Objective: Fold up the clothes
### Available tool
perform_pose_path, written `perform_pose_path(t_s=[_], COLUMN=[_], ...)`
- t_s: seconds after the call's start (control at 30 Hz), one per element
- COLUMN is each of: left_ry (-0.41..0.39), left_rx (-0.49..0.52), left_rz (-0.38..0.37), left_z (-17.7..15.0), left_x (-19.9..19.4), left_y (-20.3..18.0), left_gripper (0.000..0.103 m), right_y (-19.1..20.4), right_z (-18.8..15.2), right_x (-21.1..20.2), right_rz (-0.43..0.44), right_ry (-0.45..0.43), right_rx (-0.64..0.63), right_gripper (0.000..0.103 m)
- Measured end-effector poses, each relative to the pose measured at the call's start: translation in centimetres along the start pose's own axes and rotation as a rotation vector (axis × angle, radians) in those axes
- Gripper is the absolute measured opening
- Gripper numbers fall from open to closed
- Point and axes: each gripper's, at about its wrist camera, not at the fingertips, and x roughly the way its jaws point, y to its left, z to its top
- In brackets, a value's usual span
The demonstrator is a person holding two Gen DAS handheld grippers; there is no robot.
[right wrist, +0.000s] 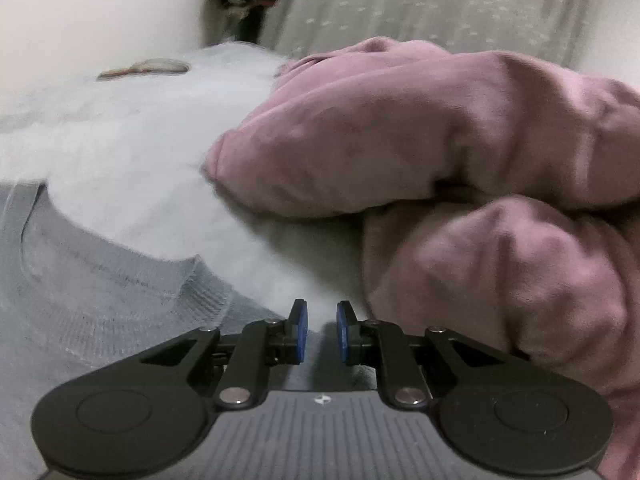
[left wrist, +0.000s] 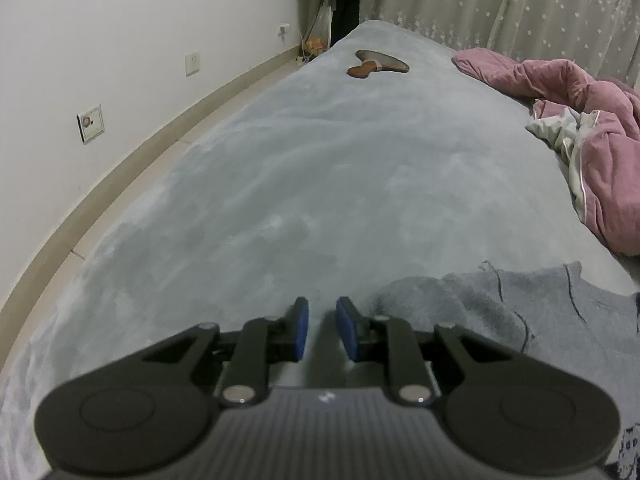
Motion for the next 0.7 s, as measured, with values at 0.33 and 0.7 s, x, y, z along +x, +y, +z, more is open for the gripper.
perform_pose_path(t_s=[0.33, 0.7], left_ry=[0.007, -0.001], left_rx=[-0.029, -0.138], left_rz=[-0.167, -0.257], left_z=[-1.1, -0.6], left_x=[0.1, -1.2], left_y=[0.3, 2.9], left_gripper=[0.024, 0.023], right_y=[9.4, 25.6], right_z=[-0.9, -2.3], right_x=[-11.0, -20.6], right_rz=[0.320, 0.637], right_ry=[-0.116, -0.330], right_rx=[-0.170, -0.506], right_gripper=[0.015, 0.025])
